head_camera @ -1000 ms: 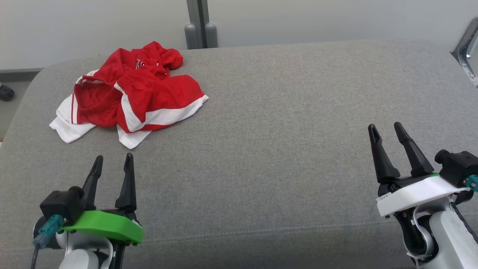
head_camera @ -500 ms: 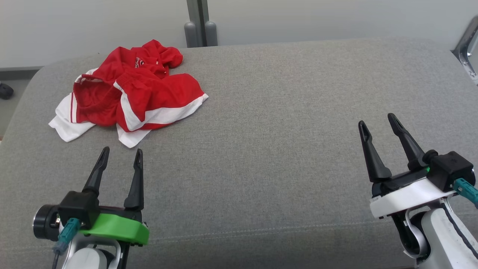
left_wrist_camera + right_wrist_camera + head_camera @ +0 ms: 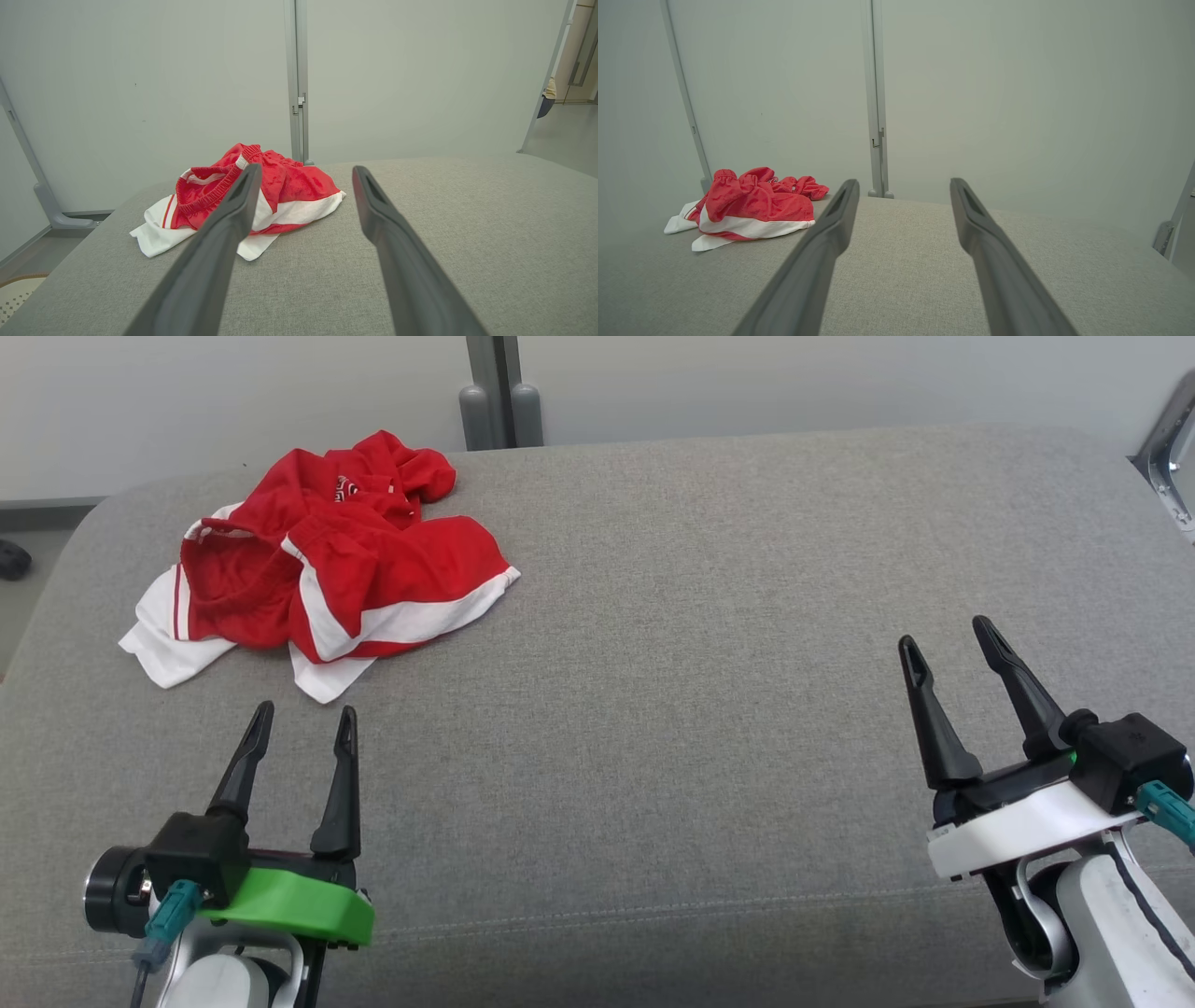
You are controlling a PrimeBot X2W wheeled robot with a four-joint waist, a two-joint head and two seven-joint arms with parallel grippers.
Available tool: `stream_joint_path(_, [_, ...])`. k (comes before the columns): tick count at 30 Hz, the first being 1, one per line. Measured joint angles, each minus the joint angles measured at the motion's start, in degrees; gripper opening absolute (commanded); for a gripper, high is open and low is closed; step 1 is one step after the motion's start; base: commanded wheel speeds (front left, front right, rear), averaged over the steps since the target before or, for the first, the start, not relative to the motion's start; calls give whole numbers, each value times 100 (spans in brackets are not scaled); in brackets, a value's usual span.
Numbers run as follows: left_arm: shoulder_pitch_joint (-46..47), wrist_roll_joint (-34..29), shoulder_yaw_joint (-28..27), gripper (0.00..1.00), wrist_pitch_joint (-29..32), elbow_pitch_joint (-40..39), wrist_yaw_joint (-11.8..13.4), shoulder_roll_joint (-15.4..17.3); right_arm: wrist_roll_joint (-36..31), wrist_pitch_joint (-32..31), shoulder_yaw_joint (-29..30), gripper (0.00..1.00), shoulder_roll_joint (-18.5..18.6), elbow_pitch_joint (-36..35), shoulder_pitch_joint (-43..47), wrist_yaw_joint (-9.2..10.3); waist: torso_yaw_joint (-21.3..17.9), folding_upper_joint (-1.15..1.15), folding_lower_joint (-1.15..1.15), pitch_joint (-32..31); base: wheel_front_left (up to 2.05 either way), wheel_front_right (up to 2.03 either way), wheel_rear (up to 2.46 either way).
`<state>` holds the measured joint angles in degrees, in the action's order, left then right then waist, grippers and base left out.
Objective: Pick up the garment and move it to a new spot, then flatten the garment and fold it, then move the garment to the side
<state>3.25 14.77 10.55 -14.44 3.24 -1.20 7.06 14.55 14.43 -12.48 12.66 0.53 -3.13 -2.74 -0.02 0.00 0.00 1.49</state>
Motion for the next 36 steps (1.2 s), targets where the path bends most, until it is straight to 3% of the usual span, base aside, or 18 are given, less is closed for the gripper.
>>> stream_joint_path(11, [51, -48, -59, 100, 0, 8, -140, -91, -12, 0, 102, 100, -16, -47, 1, -53, 91, 0, 0, 108, 0, 0, 0])
stream_joint_path(36, [498, -26, -316, 100, 0, 16, -337, -219, -243, 1, -127, 100, -37, -164, -472, -235, 813, 0, 0, 859, 0, 0, 0])
